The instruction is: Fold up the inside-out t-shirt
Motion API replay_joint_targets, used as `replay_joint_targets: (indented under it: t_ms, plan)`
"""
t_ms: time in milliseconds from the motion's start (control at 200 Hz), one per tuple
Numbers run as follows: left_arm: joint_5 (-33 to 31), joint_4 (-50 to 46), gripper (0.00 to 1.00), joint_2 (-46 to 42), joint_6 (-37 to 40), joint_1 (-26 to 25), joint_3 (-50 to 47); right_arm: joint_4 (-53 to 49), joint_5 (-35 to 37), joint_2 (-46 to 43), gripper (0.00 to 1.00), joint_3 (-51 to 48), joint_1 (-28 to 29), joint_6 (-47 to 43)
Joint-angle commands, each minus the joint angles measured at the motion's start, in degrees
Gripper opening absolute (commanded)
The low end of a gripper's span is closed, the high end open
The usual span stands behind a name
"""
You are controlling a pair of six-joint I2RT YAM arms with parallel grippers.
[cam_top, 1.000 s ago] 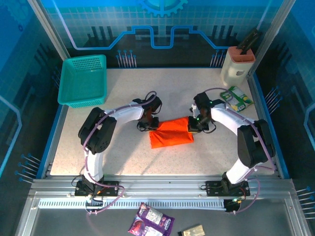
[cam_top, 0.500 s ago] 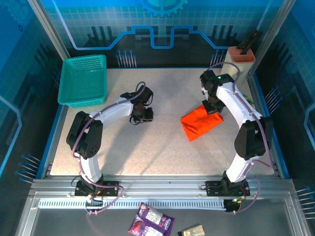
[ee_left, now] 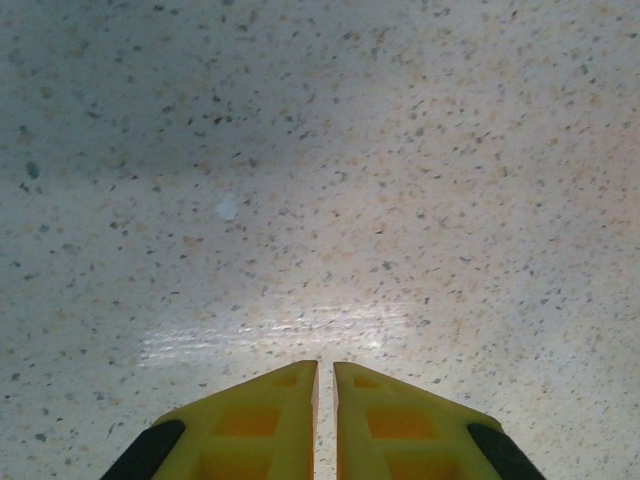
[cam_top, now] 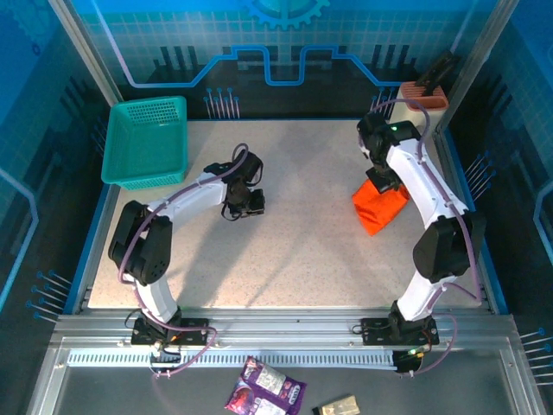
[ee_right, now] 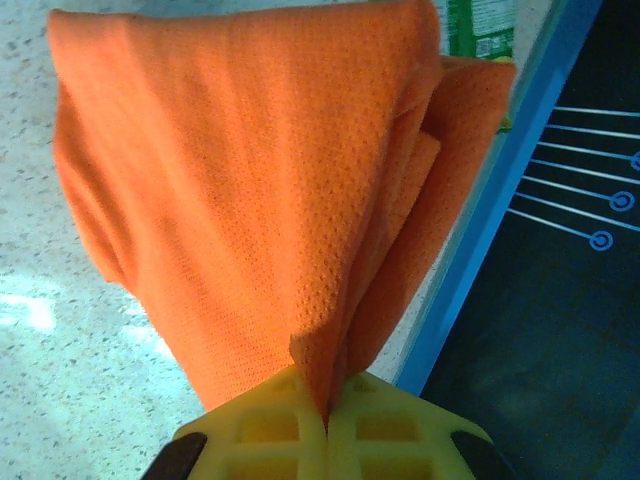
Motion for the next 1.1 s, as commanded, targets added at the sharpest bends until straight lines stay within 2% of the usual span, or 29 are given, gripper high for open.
replay_joint_targets:
  t_ms: [0,300,530,665,765,941,996,1056,1091]
  plan:
    - [1.39,-0.6,0.13,-2.2,-0.24,1.09,-2.07,-3.1,-1.52,-1.07,0.0,-1.03,5.44,4.04]
    - [2.1,0.76,0.13,-4.58,1.64,6.1,-6.2,-9.36,-8.92,7.39,0.0,1.27,22.18,21.18]
    - [3.54,2.84,0.13,-7.53,3.89,12.33,-11.28,-10.47,-16.19,19.0,0.0,8.09,34.01,34.93]
    - [4.28,3.68,0.13,-9.92,5.44,16.35,-14.07,-7.09,-21.81,27.2,0.0,13.53,38.28,39.46]
    - [4.99,3.79,0.13,-11.54,6.3,18.92,-15.16,-1.79,-26.03,31.75,0.0,16.54,39.42,41.47]
    - [6.83,3.9,0.14,-13.65,6.58,19.84,-16.22,8.71,-31.15,36.5,0.0,20.13,39.73,43.51]
    - [7.59,4.16,0.15,-14.06,6.13,19.8,-16.51,12.04,-32.81,36.3,0.1,21.15,39.75,43.36]
    - [8.8,4.81,0.16,-14.57,5.44,19.6,-16.88,15.37,-35.59,35.17,0.27,21.67,39.23,42.49]
    - [9.24,4.83,0.17,-14.89,4.92,19.39,-16.88,16.47,-37.76,34.34,0.33,21.99,38.94,41.53]
